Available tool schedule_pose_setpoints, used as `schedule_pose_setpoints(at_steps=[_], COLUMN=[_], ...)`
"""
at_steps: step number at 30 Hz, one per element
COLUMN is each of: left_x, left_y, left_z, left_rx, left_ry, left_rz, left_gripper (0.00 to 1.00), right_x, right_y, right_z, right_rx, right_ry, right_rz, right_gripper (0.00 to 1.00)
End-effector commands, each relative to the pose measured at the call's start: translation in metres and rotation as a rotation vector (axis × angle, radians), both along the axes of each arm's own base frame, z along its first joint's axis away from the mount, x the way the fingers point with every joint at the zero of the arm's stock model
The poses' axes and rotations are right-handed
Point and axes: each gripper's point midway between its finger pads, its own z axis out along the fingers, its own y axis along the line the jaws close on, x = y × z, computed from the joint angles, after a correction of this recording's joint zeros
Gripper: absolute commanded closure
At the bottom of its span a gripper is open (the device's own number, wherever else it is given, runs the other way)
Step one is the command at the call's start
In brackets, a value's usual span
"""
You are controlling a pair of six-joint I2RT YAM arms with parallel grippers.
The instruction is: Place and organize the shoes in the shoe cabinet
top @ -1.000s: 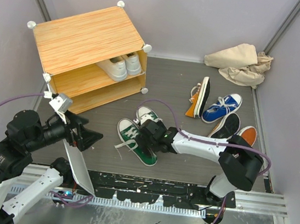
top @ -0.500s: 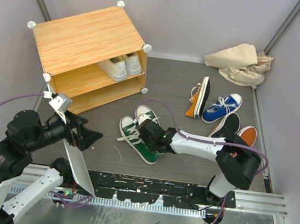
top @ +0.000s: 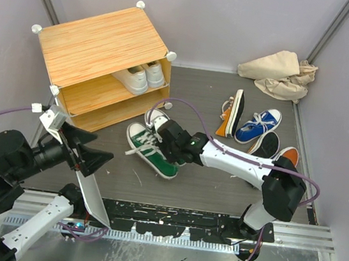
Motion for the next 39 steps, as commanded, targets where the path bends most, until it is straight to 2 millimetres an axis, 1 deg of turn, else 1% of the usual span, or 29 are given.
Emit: schedule_pose_setpoints(at_steps=[1,3,4,5,6,10,12,15,23,24,26,29,30,33,39], left_x=[-0.008,-0.009,-0.009,-0.01,-0.01,-0.012,-0.013,-0.014,-0.019,-0.02,-0.02,-0.021,-0.021,-0.021,-0.015], left_y=[-0.005,-0.004,-0.003,-0.002,-0.001,0.005,0.009,0.013,0.017,0.017,0.017,0.017,0.016,0.016,0.02], left_z=[0.046,0.055,0.059,0.063,0.065,0.069,0.071,0.072,0.069,0.067,0.063,0.058,0.055,0.049,0.025], left_rx=[-0.068,-0.077,-0.082,-0.088,-0.092,-0.095,-0.091,-0.087,-0.068,-0.062,-0.053,-0.046,-0.044,-0.04,0.0], left_ry=[-0.095,-0.111,-0.118,-0.122,-0.124,-0.126,-0.127,-0.124,-0.126,-0.123,-0.117,-0.105,-0.101,-0.09,-0.036], left_rz=[-0.047,-0.042,-0.036,-0.032,-0.028,0.007,0.026,0.04,0.043,0.04,0.04,0.035,0.031,0.032,0.065], left_gripper=[0.01,0.01,0.0,0.01,0.01,0.01,0.01,0.01,0.01,0.01,0.01,0.01,0.01,0.01,0.0], right_x=[0.012,0.007,0.004,0.002,0.0,-0.006,-0.003,0.006,0.04,0.045,0.054,0.064,0.067,0.075,0.092], right_y=[0.072,0.083,0.089,0.092,0.098,0.111,0.117,0.13,0.176,0.183,0.193,0.205,0.209,0.217,0.239], right_z=[0.101,0.112,0.121,0.125,0.135,0.162,0.172,0.181,0.19,0.189,0.196,0.209,0.218,0.227,0.226], right_rx=[0.346,0.386,0.409,0.415,0.438,0.477,0.486,0.491,0.516,0.519,0.538,0.572,0.59,0.617,0.648], right_ry=[-0.108,-0.091,-0.083,-0.078,-0.073,-0.062,-0.071,-0.077,-0.087,-0.092,-0.111,-0.138,-0.151,-0.17,-0.198], right_rz=[0.139,0.183,0.211,0.225,0.253,0.314,0.322,0.313,0.257,0.248,0.232,0.216,0.212,0.195,0.174], right_gripper=[0.99,0.99,0.99,0.99,0.99,0.99,0.99,0.99,0.99,0.99,0.99,0.99,0.99,0.99,0.99])
